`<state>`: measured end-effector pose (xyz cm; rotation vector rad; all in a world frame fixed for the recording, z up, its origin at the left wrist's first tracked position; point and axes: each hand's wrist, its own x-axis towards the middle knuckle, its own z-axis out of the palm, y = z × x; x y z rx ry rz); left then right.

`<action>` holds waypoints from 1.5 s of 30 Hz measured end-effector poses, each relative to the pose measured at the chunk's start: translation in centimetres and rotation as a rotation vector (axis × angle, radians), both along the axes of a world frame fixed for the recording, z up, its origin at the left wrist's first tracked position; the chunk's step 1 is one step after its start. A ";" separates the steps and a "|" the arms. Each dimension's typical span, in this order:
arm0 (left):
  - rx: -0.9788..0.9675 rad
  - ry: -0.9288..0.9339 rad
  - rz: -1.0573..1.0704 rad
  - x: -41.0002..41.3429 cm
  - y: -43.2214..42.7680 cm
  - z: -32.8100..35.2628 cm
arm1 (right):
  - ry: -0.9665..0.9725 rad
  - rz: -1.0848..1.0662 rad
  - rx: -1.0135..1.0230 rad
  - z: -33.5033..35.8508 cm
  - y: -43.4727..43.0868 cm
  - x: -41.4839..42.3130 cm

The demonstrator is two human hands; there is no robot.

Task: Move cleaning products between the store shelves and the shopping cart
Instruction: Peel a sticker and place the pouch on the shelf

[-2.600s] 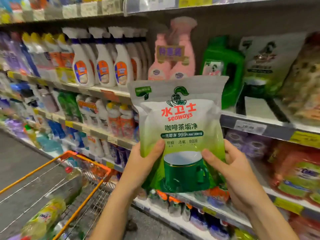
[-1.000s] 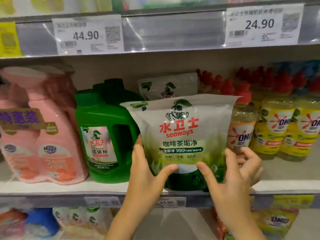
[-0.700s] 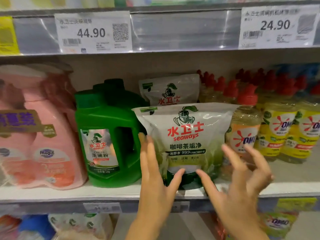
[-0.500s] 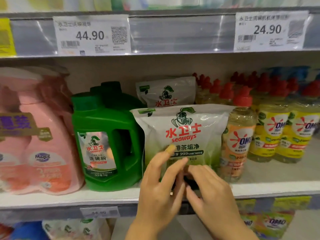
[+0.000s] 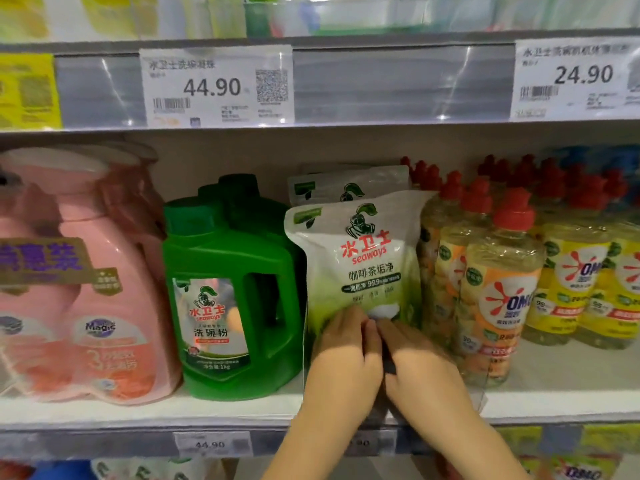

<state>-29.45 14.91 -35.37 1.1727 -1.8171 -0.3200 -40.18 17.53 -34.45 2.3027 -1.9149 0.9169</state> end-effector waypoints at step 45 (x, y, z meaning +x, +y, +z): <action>0.169 0.335 -0.084 -0.3 0.1 2.4 | -0.646 0.183 0.046 2.8 -1.6 -1.4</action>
